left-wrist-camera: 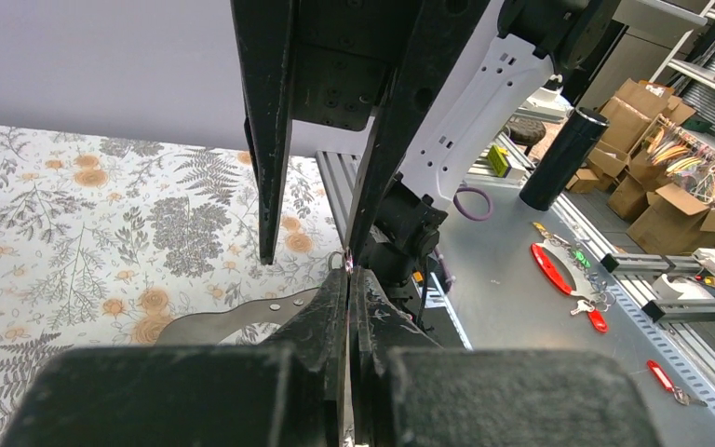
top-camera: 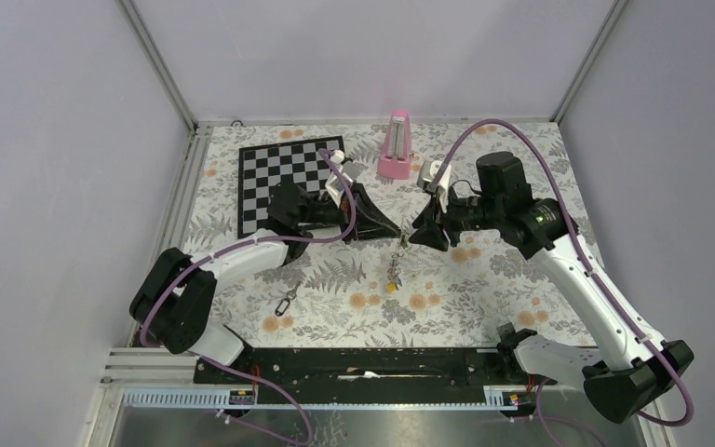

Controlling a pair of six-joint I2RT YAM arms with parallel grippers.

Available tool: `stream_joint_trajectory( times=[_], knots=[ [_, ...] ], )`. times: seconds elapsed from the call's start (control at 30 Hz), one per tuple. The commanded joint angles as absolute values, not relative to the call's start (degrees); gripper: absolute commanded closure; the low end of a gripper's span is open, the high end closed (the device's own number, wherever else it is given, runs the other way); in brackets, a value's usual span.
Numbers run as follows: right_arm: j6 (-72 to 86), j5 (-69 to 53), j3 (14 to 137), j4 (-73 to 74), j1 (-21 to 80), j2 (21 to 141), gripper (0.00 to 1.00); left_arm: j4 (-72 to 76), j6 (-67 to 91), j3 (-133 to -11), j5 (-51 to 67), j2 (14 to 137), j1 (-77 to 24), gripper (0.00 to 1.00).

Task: Put the keys on the keyring

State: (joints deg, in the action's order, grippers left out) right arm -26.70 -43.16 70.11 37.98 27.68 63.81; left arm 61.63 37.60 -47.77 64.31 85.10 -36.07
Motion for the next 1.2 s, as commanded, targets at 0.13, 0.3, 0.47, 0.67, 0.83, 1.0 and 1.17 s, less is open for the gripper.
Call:
stream_joint_trajectory(
  times=[0.13, 0.3, 0.47, 0.67, 0.83, 1.0, 1.17],
  knots=[
    [-27.63, -47.77, 72.14, 37.72, 27.24, 64.16, 0.57, 69.04, 39.99, -47.71, 63.61, 82.97, -36.04, 1.0],
    [-28.31, -49.73, 72.24, 38.17, 27.26, 64.69, 0.64, 68.61, 39.75, -47.89, 63.9, 83.16, -36.04, 1.0],
    [-28.78, -49.98, 72.19, 38.26, 27.25, 64.71, 0.77, 68.38, 39.49, -47.83, 64.06, 83.32, -36.01, 1.0],
    [-28.81, -50.25, 70.19, 37.18, 27.28, 64.5, 0.97, 68.9, 39.96, -48.12, 63.91, 83.3, -36.02, 1.0],
    [-27.17, -51.19, 67.98, 35.17, 27.26, 64.75, 1.0, 71.54, 42.78, -48.34, 63.52, 84.0, -36.04, 1.0],
    [-25.66, -52.12, 66.77, 33.59, 27.3, 65.42, 1.0, 73.55, 44.63, -48.43, 62.91, 84.36, -36.07, 1.0],
    [-24.96, -52.23, 67.12, 33.25, 27.28, 65.5, 0.9, 73.56, 44.18, -47.76, 62.87, 84.56, -36.08, 1.0]
  ],
)
